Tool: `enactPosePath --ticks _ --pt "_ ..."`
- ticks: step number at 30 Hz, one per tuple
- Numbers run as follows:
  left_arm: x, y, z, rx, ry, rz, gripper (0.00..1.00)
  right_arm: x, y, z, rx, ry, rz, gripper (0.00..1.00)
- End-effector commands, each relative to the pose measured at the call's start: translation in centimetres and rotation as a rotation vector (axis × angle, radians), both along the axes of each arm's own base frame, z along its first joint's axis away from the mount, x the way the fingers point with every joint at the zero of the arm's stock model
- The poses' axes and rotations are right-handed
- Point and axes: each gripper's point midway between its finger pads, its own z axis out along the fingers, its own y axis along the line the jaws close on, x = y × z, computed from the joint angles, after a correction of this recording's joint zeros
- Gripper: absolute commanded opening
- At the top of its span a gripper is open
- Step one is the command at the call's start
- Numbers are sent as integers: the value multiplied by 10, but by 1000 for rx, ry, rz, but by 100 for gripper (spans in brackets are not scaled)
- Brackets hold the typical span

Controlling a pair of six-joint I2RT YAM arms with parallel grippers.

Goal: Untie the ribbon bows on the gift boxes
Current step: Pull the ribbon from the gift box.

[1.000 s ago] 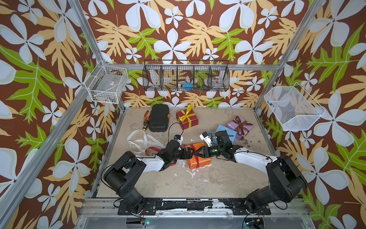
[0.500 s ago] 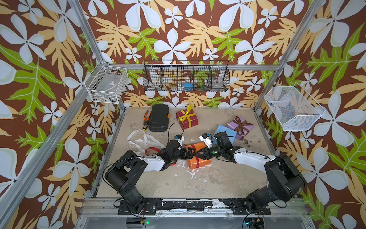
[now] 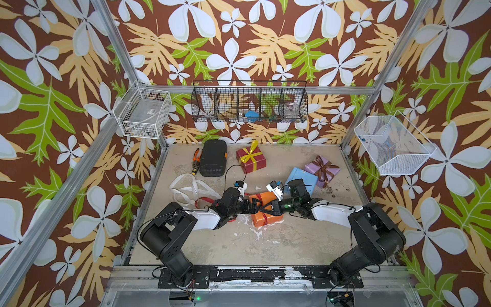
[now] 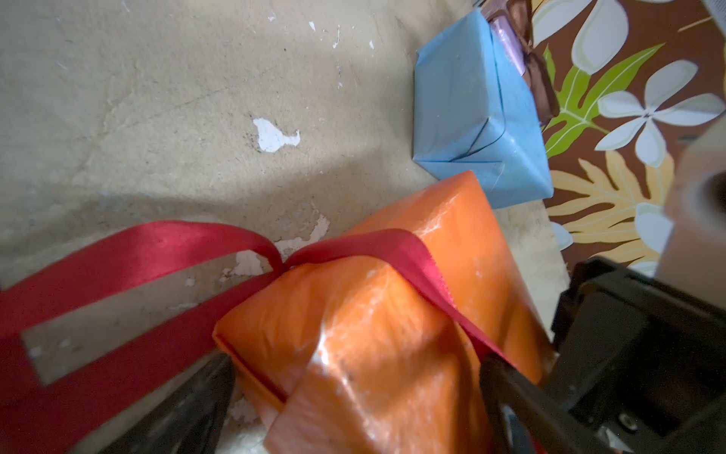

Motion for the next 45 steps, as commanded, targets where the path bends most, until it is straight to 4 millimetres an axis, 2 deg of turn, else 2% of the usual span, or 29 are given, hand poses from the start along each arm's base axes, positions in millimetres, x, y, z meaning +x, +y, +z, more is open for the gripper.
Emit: enactPosePath --ticks 1,4,5,6,8,9,13,19,24,31,39,45 --pt "8 -6 27 -57 -75 -18 100 -9 -5 -15 -44 63 -2 20" --pt "11 -5 36 -69 -97 -9 100 -10 -7 -18 -58 68 -8 32" --pt "12 -5 38 -71 -103 -9 100 -9 -7 -19 -61 66 -11 32" --pt "12 -6 40 -75 -105 -14 100 -9 -7 -19 -57 66 -13 28" --pt "10 -10 36 -82 -87 -34 100 -7 -6 -18 -51 62 -23 7" --pt "9 -11 33 -84 -75 -40 100 -6 -7 -18 -49 61 -28 0" --pt "3 -8 22 -83 -36 -38 100 -3 -5 -16 -28 73 -45 0" --pt "-5 14 24 -47 -54 25 100 -4 2 4 56 78 -31 0" --pt "-6 30 12 50 -50 68 100 -2 5 12 93 101 -43 0" --pt "2 20 -12 93 16 47 100 -6 7 17 140 113 -29 0" --pt "1 8 -26 60 54 19 100 -7 7 21 136 97 -23 0" --pt "-3 9 -40 100 76 7 100 -2 7 35 133 54 -19 0"
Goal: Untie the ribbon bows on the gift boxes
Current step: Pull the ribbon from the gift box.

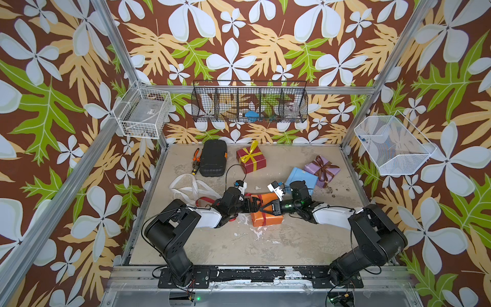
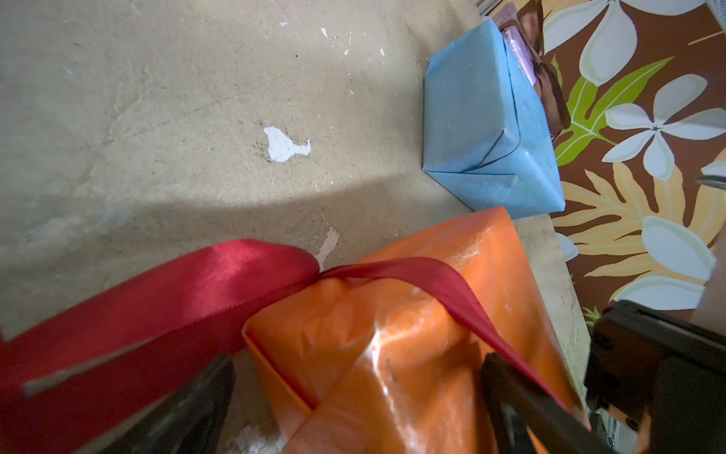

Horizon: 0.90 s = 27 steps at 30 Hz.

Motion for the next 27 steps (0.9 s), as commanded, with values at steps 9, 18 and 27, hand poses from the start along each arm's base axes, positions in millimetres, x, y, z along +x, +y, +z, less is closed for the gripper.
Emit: enactPosePath --ticks 9,18,27 --pt "-14 18 -25 134 54 -5 100 17 -7 56 36 -167 -23 0" --pt "-13 17 -16 123 36 -3 100 10 -13 18 -47 -96 -14 0" --pt "-32 2 14 -1 60 -46 100 6 -15 11 -57 -74 -13 0"
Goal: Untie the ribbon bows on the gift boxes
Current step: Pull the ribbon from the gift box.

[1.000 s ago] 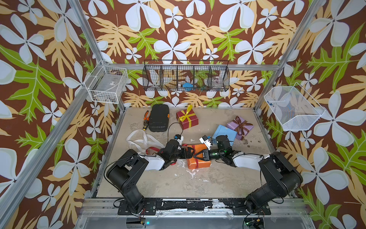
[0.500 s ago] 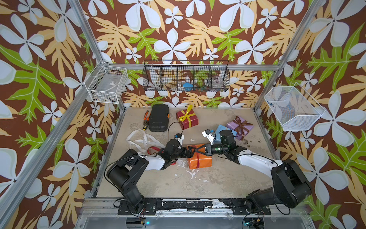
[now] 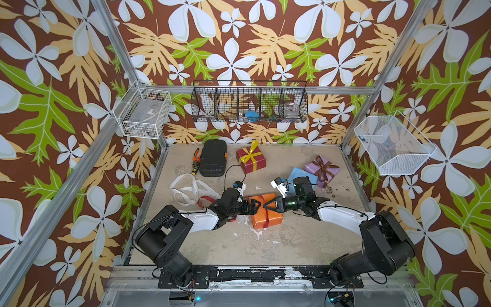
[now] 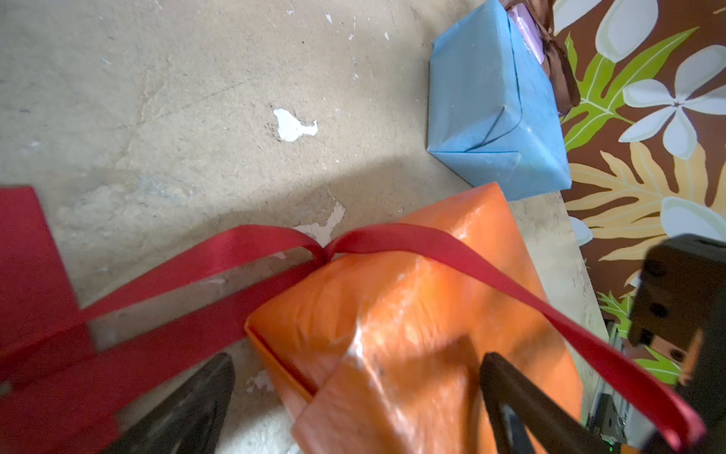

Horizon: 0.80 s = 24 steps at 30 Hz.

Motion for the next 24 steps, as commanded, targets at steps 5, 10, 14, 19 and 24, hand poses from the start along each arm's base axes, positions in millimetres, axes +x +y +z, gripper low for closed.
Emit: enactPosePath --ticks 5,10,14,19,24 --pt "-19 -14 -5 -30 74 -29 100 0 2 9 50 -26 1 0" --pt "-6 -15 -19 16 76 14 100 -4 3 14 78 -27 10 0" --pt "-3 -17 -29 57 79 8 100 -7 3 21 87 -33 15 0" --pt "-7 -2 -40 129 77 25 100 0 -1 43 65 -84 -1 0" --pt "-8 2 -41 169 68 17 100 12 -12 79 90 -151 -46 0"
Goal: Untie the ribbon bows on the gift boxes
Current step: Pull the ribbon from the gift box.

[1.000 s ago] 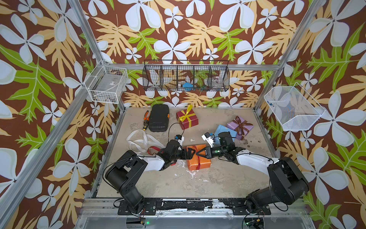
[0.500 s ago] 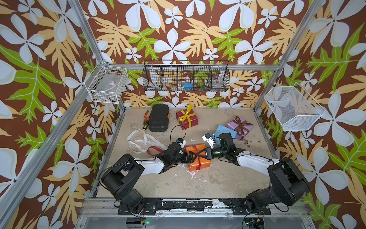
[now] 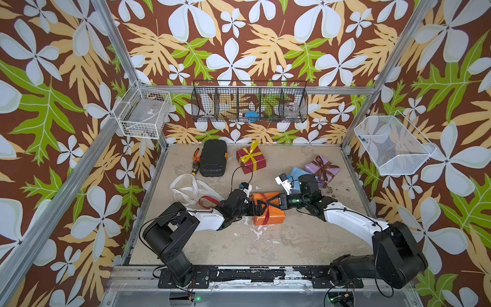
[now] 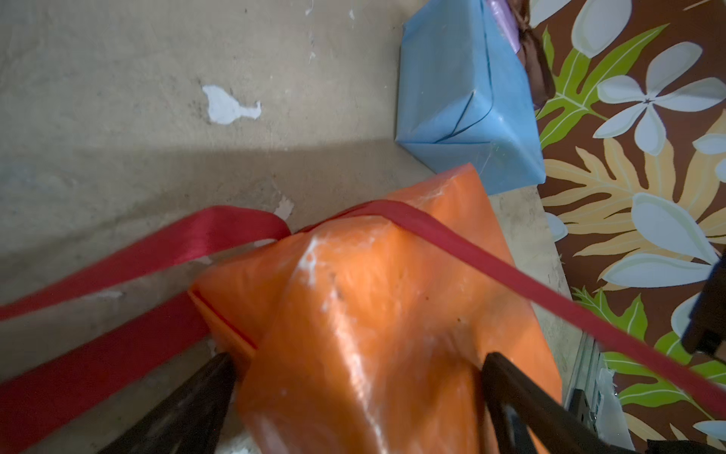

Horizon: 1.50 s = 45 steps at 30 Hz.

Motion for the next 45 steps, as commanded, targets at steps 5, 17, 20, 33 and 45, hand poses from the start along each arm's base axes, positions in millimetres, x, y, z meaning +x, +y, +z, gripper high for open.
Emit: enactPosePath --ticks 5,17,20,33,45 --pt "-11 27 -38 194 67 18 100 3 3 49 87 -131 49 0" --pt "-13 38 -54 252 88 40 100 -17 12 44 199 -61 112 0" --pt "-12 37 -58 258 94 40 100 -19 13 52 239 -78 119 0" --pt "-12 43 -62 307 91 39 100 -36 10 111 582 -37 247 0" --pt "-14 48 -68 331 94 42 100 -19 9 115 496 -92 186 0"
